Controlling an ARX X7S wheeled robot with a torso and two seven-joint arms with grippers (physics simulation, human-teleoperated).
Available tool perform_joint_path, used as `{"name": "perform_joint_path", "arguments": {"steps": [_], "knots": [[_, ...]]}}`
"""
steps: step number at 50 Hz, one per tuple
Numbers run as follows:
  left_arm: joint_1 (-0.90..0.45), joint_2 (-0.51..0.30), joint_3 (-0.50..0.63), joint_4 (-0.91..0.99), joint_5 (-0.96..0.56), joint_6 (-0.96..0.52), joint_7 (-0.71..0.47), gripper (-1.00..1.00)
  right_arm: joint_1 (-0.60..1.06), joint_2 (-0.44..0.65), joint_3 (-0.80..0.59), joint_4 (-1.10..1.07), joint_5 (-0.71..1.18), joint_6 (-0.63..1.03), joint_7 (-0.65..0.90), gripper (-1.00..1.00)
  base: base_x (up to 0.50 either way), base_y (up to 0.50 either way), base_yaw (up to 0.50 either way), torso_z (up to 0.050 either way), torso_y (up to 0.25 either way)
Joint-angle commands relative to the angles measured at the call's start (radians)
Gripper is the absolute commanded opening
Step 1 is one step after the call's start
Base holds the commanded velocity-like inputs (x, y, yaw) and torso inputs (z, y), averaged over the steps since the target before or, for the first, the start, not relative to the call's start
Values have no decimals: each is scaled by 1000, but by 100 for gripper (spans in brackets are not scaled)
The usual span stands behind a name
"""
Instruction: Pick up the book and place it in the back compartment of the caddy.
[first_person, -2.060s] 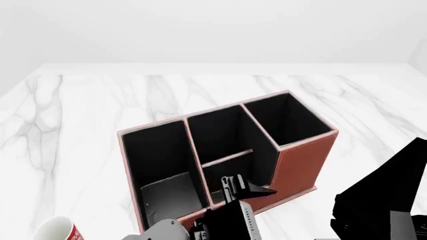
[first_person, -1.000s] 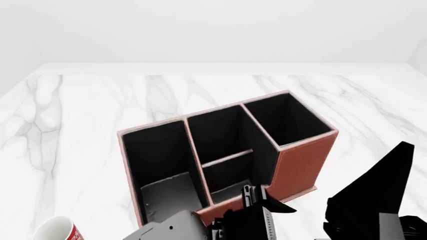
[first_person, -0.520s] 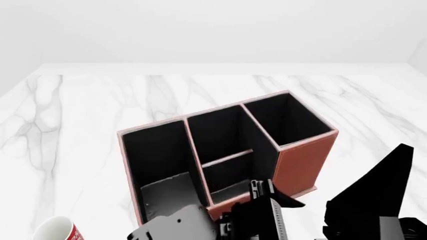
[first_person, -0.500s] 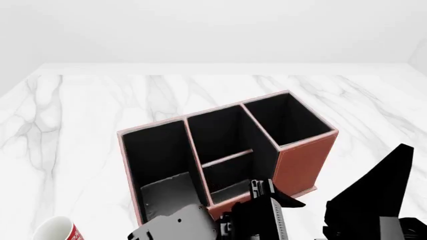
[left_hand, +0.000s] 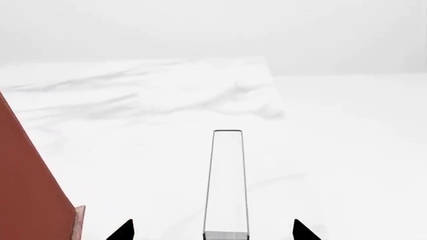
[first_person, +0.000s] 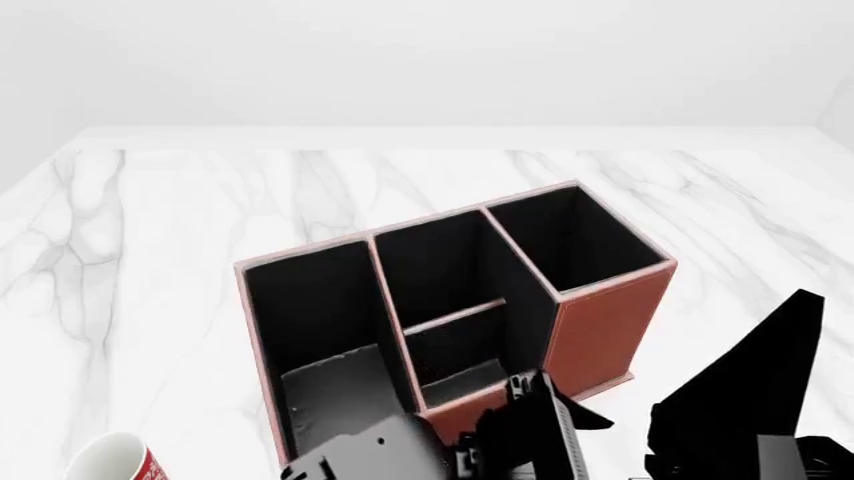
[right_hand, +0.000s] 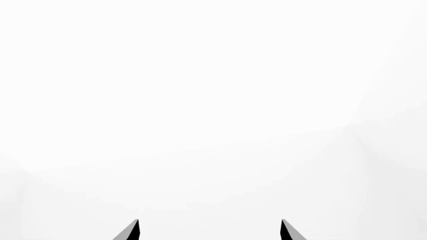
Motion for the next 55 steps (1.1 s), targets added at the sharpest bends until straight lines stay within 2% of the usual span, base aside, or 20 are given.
{"name": "perform_joint_path", "arguments": {"steps": [1, 21, 37, 45, 55], "knots": [[2, 39, -7, -40, 10, 4, 15, 100, -1, -14, 12, 4, -21, -7, -22, 100, 0, 0, 0, 0, 0], [-7, 73, 5, -159, 9, 43, -2, 100, -6, -6, 8, 6, -19, -11, -15, 100, 0, 0, 0, 0, 0], [-5, 105, 56, -235, 19, 92, -18, 100, -6, -4, -6, 17, -15, -27, -15, 100, 0, 0, 0, 0, 0], [-32, 117, 75, -250, -26, 92, 9, 100, -7, 1, -5, 10, -6, -37, -11, 100, 0, 0, 0, 0, 0], [-62, 126, 115, -337, -62, 127, -21, 100, -8, 6, -10, 14, -5, -42, -9, 100, 0, 0, 0, 0, 0]]}}
